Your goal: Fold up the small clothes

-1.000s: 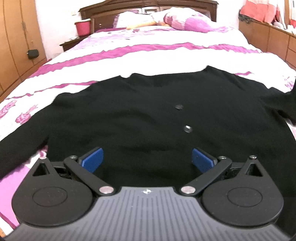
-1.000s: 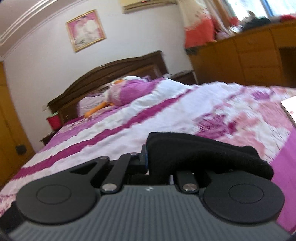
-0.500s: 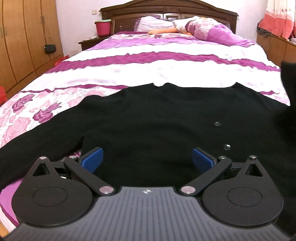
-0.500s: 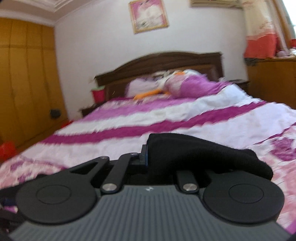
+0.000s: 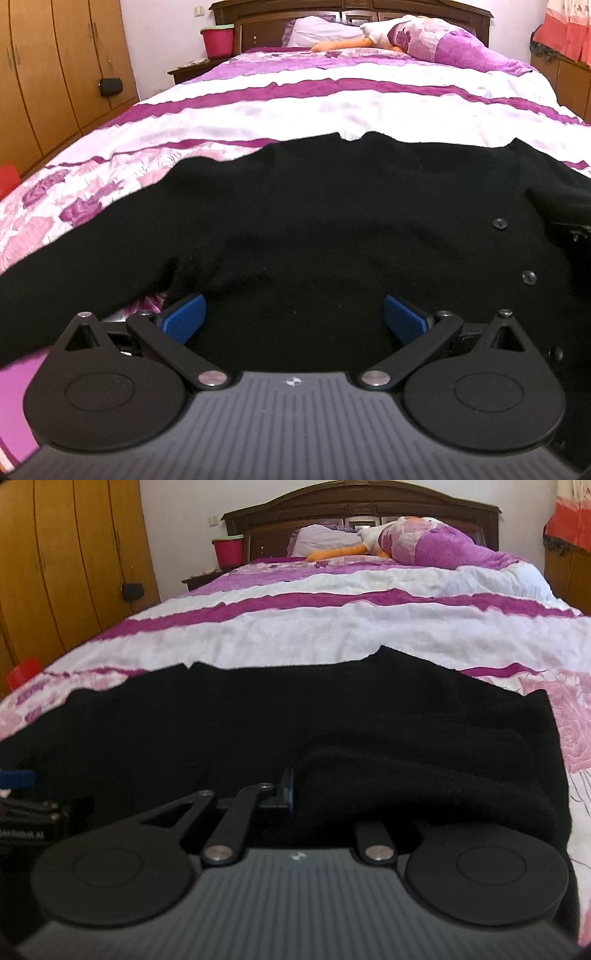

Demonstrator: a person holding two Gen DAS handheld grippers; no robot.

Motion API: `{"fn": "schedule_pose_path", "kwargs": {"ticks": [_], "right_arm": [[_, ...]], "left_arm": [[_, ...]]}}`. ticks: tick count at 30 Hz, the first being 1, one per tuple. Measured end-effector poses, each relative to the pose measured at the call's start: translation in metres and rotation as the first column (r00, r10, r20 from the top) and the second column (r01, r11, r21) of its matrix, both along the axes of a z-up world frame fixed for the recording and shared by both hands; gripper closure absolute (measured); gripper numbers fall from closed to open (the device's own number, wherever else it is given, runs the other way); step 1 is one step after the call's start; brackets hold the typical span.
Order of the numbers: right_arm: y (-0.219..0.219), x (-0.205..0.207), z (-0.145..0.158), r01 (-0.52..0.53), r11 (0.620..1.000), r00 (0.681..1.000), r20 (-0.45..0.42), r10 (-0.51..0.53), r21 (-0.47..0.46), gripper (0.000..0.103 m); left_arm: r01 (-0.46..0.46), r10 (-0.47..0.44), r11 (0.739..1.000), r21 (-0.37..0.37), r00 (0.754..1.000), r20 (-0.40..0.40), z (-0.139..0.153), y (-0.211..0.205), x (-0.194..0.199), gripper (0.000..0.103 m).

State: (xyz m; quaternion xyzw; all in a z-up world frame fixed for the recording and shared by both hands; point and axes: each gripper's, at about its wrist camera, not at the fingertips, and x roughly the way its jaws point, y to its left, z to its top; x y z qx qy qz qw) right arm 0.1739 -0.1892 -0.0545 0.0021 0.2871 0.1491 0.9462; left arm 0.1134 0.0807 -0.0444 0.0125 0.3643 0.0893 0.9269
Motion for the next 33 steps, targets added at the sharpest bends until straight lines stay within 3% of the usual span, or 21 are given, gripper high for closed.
{"fn": "schedule_pose_path", "kwargs": {"ticks": [4, 6, 12, 19, 25, 33], "right_arm": [[-0.001, -0.014, 0.006, -0.012, 0.999, 1.000, -0.027, 0.013, 0.049, 0.056], [-0.003, -0.024, 0.010, -0.024, 0.997, 0.998, -0.049, 0.028, 0.080, 0.051], [-0.018, -0.059, 0.022, -0.023, 0.994, 0.997, -0.071, 0.030, 0.103, 0.050], [-0.062, -0.095, 0.040, 0.044, 0.981, 0.998, -0.041, -0.037, 0.191, 0.050], [-0.108, -0.099, 0.043, 0.221, 0.943, 0.975, -0.019, -0.224, 0.248, 0.050], [-0.149, -0.103, 0.030, 0.340, 0.889, 0.939, -0.052, -0.341, 0.308, 0.049]], "left_arm": [[-0.009, 0.008, 0.999, -0.033, 1.000, -0.030, -0.002, 0.005, 0.005, 0.000], [-0.008, 0.006, 0.999, -0.037, 0.999, -0.046, -0.001, 0.005, 0.007, 0.000], [0.010, -0.014, 0.998, -0.056, 0.998, -0.057, 0.015, 0.000, 0.000, 0.000], [0.158, -0.157, 0.987, -0.029, 0.987, 0.030, 0.043, -0.046, -0.028, 0.000], [0.322, -0.317, 0.946, -0.031, 0.942, 0.111, 0.066, -0.099, -0.040, 0.000], [0.458, -0.460, 0.888, 0.041, 0.882, 0.104, 0.060, -0.175, -0.032, 0.000]]}}
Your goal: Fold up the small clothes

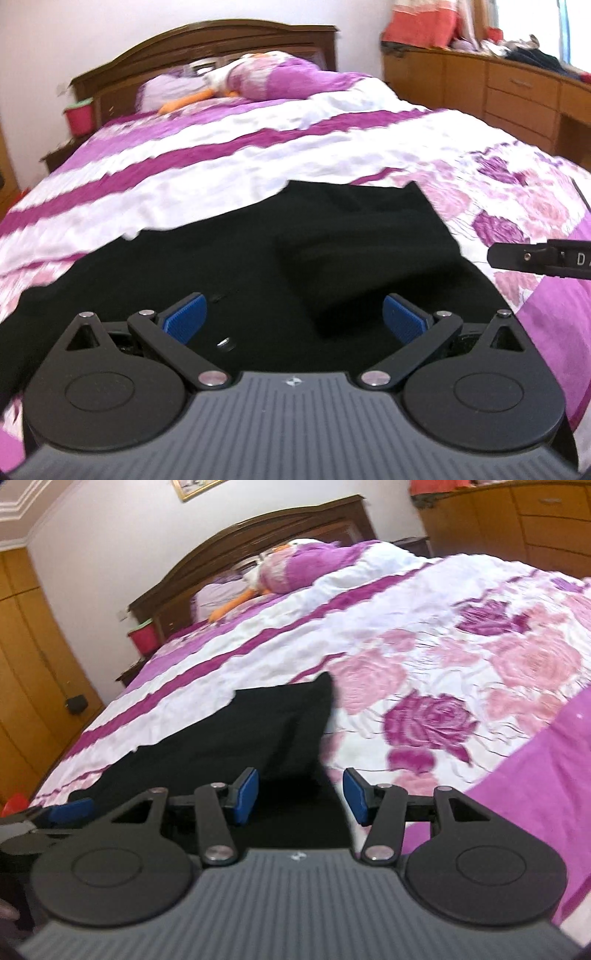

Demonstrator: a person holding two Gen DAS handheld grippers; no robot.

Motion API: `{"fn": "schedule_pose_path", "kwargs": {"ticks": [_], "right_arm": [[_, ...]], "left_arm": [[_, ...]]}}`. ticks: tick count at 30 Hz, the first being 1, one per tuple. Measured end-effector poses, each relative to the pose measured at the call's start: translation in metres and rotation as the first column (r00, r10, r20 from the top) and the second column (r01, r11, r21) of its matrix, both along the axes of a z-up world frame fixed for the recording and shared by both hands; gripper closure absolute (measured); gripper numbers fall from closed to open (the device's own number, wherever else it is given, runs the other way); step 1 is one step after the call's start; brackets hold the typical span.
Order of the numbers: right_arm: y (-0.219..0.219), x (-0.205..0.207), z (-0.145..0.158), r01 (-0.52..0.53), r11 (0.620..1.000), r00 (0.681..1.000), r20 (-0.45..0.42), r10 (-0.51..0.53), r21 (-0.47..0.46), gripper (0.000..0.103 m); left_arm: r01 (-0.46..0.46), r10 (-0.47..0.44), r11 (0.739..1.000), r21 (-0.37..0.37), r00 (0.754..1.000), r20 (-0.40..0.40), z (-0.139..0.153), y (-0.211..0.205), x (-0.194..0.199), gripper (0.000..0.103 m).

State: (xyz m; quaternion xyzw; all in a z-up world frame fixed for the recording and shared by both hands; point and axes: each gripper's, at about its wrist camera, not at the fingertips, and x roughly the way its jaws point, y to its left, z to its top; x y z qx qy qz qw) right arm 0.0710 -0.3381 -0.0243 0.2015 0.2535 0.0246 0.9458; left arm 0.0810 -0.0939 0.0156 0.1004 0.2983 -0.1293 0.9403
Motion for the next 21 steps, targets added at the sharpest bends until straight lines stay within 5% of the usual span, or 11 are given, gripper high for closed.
{"fn": "schedule_pose_path", "kwargs": {"ticks": [11, 14, 16, 21], "right_arm": [[-0.022, 0.004, -0.017, 0.037, 0.998, 0.999, -0.026, -0.036, 0.045, 0.048], [-0.027, 0.003, -0.019, 0.042, 0.997, 0.999, -0.024, -0.041, 0.067, 0.048], [-0.028, 0.002, -0.020, 0.037, 0.997, 0.999, -0.020, -0.036, 0.075, 0.048], [-0.026, 0.000, -0.020, 0.010, 0.996, 1.000, -0.006, -0.010, 0.086, 0.048]], "left_arm": [[0.142, -0.163, 0.973, 0.180, 0.981, 0.109, -0.028, -0.072, 0.028, 0.012], [0.164, -0.192, 0.964, 0.207, 0.973, 0.124, -0.033, -0.086, 0.035, 0.042], [0.164, -0.186, 0.970, 0.177, 0.976, 0.113, -0.033, -0.087, 0.039, 0.080], [0.107, -0.111, 0.994, 0.040, 0.984, 0.136, -0.018, -0.067, 0.039, 0.093]]}}
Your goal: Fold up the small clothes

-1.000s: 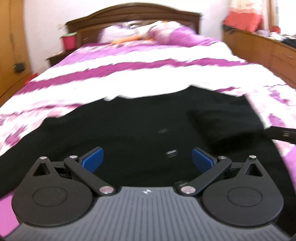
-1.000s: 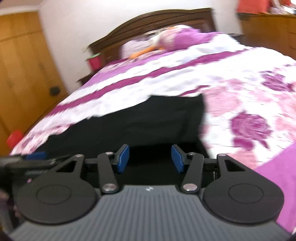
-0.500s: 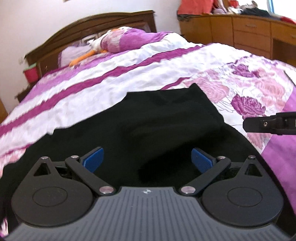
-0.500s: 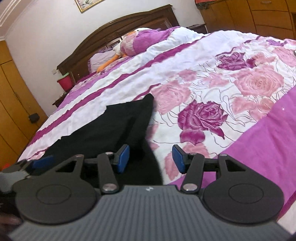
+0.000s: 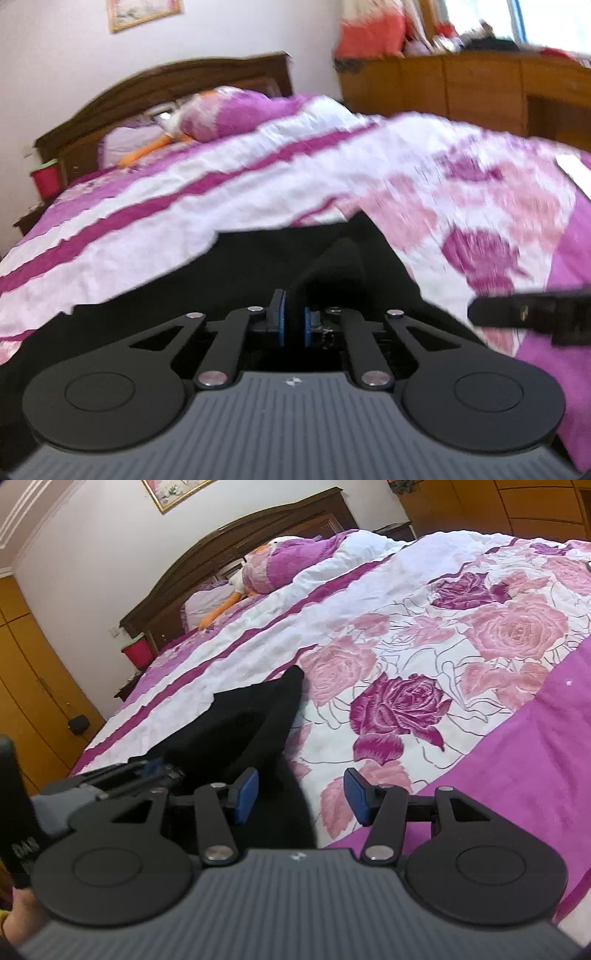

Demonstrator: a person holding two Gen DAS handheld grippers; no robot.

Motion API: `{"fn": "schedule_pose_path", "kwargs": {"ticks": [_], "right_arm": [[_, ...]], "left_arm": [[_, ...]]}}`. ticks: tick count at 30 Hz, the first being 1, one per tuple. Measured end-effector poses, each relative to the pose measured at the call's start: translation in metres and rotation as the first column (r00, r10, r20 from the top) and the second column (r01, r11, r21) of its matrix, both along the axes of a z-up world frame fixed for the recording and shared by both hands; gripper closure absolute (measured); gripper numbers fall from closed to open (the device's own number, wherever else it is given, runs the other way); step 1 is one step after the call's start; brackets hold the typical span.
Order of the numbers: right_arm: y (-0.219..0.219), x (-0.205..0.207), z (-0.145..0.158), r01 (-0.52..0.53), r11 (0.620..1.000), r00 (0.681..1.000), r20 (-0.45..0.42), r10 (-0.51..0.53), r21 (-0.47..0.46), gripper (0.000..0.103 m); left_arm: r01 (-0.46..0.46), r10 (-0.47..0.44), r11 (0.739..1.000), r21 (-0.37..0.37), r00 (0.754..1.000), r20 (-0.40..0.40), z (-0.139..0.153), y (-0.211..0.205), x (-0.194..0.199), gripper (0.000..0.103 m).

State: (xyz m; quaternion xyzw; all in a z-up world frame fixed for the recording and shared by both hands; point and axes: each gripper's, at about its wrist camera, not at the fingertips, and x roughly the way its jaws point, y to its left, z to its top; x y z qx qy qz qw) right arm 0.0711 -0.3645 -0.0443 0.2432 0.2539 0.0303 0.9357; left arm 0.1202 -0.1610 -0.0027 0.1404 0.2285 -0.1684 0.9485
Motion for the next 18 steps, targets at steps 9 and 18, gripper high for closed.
{"fn": "schedule_pose_path", "kwargs": {"ticks": [9, 18], "right_arm": [[0.015, 0.005, -0.003, -0.051, 0.998, 0.999, -0.011, 0.051, -0.019, 0.048], [0.029, 0.011, -0.013, -0.072, 0.995, 0.996, -0.063, 0.067, -0.073, 0.049]], "left_arm": [[-0.286, 0.294, 0.943, -0.171, 0.955, 0.024, 0.024, 0.086, -0.014, 0.093], [-0.455, 0.420, 0.871, -0.182, 0.885, -0.202, -0.013, 0.165, -0.019, 0.070]]}}
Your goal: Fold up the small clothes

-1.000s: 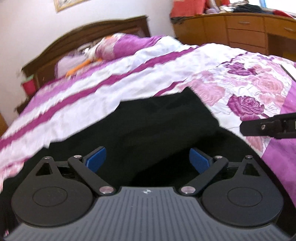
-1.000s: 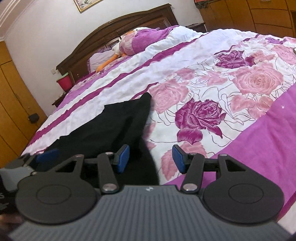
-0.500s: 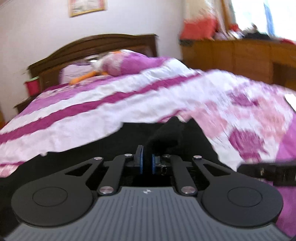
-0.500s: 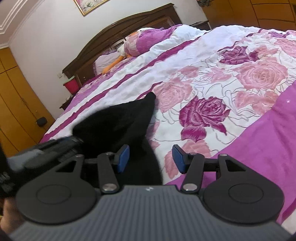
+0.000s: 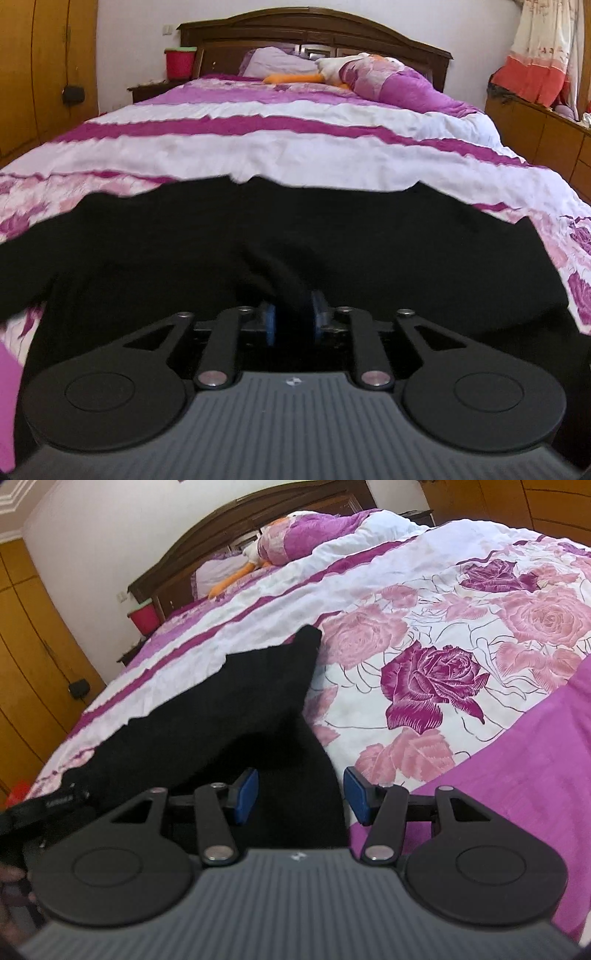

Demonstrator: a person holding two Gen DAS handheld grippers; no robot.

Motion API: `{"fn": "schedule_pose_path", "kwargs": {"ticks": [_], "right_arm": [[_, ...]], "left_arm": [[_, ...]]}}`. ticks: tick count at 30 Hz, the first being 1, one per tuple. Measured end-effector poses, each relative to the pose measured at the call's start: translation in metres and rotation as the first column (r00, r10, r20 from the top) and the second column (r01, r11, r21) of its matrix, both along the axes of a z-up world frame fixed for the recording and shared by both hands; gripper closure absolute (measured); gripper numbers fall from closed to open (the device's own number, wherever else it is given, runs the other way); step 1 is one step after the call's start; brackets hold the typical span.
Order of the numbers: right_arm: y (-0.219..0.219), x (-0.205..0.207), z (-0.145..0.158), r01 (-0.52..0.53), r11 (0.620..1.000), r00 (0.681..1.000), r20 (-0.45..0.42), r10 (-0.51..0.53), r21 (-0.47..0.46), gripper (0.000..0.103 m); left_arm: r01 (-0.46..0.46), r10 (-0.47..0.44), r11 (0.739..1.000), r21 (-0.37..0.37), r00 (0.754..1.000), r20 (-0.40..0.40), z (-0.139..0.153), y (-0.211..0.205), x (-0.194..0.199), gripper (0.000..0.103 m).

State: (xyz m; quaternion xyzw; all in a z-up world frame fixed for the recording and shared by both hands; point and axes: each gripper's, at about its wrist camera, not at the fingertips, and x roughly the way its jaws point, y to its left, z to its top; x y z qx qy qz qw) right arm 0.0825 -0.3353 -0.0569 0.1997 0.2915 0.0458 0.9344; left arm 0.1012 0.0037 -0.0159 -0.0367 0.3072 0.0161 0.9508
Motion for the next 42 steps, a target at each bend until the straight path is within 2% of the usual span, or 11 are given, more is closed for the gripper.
{"fn": "schedule_pose_path", "kwargs": {"ticks": [2, 5, 17, 18, 20, 21, 24, 27, 32, 40, 42], "right_arm": [[0.002, 0.000, -0.001, -0.001, 1.000, 1.000, -0.003, 0.001, -0.011, 0.049], [0.003, 0.001, -0.001, -0.001, 1.000, 1.000, -0.010, 0.001, -0.022, 0.049], [0.022, 0.027, 0.002, -0.008, 0.978, 1.000, 0.021, 0.012, -0.207, 0.049], [0.023, 0.030, 0.001, -0.004, 0.975, 1.000, 0.026, 0.010, -0.224, 0.049], [0.027, 0.038, -0.002, 0.003, 0.966, 0.999, 0.039, 0.007, -0.259, 0.049], [0.028, 0.041, -0.003, 0.007, 0.962, 0.999, 0.047, 0.006, -0.271, 0.056], [0.034, 0.048, -0.003, 0.022, 0.947, 0.998, 0.066, -0.001, -0.320, 0.078], [0.035, 0.048, -0.006, 0.045, 0.946, 0.997, 0.078, -0.020, -0.322, 0.078], [0.030, 0.048, -0.013, 0.064, 0.957, 0.996, 0.075, -0.044, -0.282, 0.081], [0.022, 0.046, -0.012, 0.077, 0.976, 0.996, 0.061, -0.065, -0.206, 0.080], [0.024, 0.044, -0.009, 0.064, 0.973, 0.997, 0.051, -0.053, -0.224, 0.078]], "left_arm": [[-0.010, 0.010, 0.999, 0.037, 1.000, 0.007, -0.002, 0.005, -0.005, 0.056], [-0.011, 0.009, 0.998, 0.057, 0.999, 0.034, -0.001, 0.014, -0.012, 0.051], [0.021, -0.025, 0.989, -0.150, 0.999, -0.028, -0.012, 0.031, 0.060, 0.050], [0.022, -0.027, 0.987, -0.159, 0.999, -0.028, -0.013, 0.031, 0.065, 0.054], [0.043, -0.047, 0.983, -0.178, 0.999, -0.018, -0.012, 0.029, 0.071, 0.085], [0.050, -0.053, 0.984, -0.171, 0.999, -0.012, -0.009, 0.027, 0.074, 0.092], [0.074, -0.056, 0.986, -0.151, 0.991, 0.120, 0.014, 0.028, 0.063, 0.093], [0.019, -0.003, 0.996, -0.092, 0.984, 0.178, 0.024, 0.032, 0.058, 0.093], [-0.045, 0.049, 0.992, -0.122, 0.998, 0.027, -0.013, 0.052, 0.080, 0.092], [-0.014, 0.014, 1.000, -0.004, 0.998, 0.066, -0.022, 0.046, 0.079, 0.091], [-0.002, 0.002, 1.000, 0.012, 0.998, 0.060, -0.018, 0.047, 0.076, 0.084]]}}
